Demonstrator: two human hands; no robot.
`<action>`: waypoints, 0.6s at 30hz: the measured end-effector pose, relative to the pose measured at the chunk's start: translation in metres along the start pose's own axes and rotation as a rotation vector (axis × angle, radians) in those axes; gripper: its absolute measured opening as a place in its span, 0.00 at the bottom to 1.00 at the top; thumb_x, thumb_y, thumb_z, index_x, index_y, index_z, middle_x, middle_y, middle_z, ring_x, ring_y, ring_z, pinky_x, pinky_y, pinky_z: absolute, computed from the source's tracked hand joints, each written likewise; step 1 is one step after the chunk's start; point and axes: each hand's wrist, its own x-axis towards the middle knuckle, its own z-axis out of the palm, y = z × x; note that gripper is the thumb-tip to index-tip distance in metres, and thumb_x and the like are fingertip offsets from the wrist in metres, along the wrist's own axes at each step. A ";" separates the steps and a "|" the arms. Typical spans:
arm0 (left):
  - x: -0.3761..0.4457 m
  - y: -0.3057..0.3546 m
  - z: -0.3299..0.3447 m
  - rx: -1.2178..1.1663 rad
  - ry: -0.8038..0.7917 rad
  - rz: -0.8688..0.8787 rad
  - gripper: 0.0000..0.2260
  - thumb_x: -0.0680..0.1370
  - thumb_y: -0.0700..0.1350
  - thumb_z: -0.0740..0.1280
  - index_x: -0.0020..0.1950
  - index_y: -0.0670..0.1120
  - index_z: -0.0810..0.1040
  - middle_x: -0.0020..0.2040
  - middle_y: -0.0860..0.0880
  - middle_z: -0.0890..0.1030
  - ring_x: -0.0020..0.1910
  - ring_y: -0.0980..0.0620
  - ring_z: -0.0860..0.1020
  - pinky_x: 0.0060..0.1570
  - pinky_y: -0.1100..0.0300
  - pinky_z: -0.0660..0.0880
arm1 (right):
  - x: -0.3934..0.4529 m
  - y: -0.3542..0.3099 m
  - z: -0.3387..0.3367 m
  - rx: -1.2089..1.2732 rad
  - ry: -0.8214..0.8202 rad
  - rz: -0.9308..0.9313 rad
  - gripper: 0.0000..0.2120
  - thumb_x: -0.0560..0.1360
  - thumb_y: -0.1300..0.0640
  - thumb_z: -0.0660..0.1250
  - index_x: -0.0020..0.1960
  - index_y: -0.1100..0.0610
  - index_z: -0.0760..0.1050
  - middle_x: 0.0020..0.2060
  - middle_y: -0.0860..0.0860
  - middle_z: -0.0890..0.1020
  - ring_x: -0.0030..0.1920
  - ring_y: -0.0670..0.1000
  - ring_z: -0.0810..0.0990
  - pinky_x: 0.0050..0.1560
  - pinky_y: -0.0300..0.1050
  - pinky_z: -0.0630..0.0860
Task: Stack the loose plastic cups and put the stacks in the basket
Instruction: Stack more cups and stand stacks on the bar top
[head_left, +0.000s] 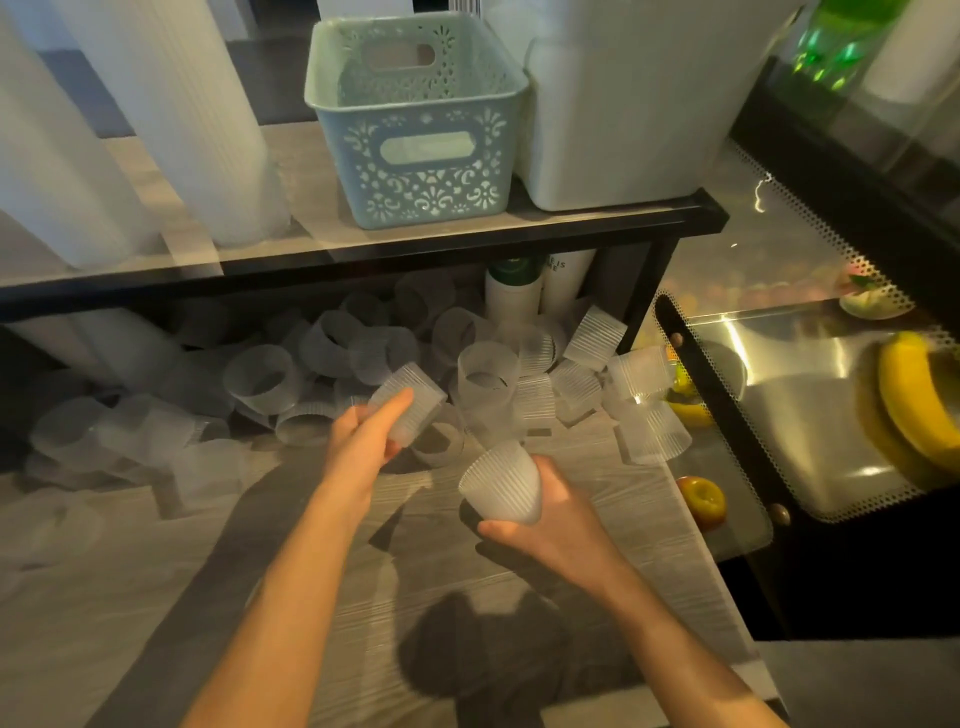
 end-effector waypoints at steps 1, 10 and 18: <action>-0.010 -0.002 -0.004 0.017 -0.021 0.018 0.19 0.72 0.53 0.74 0.58 0.45 0.77 0.55 0.44 0.81 0.51 0.49 0.80 0.48 0.57 0.75 | 0.000 -0.003 0.002 0.006 -0.018 0.003 0.37 0.60 0.37 0.78 0.63 0.41 0.65 0.51 0.40 0.76 0.51 0.43 0.77 0.44 0.42 0.78; -0.069 -0.020 -0.018 0.253 -0.190 0.267 0.32 0.67 0.58 0.75 0.69 0.53 0.70 0.57 0.56 0.79 0.54 0.64 0.78 0.56 0.64 0.75 | -0.002 -0.029 0.021 -0.138 -0.058 -0.143 0.37 0.65 0.39 0.78 0.67 0.47 0.65 0.55 0.42 0.72 0.55 0.45 0.74 0.49 0.40 0.69; -0.073 -0.033 -0.029 0.440 -0.202 0.403 0.35 0.65 0.65 0.69 0.68 0.50 0.73 0.60 0.54 0.76 0.56 0.64 0.75 0.56 0.65 0.74 | -0.022 -0.020 0.032 -0.059 -0.053 -0.178 0.39 0.63 0.39 0.79 0.68 0.48 0.65 0.56 0.44 0.76 0.55 0.43 0.76 0.52 0.40 0.74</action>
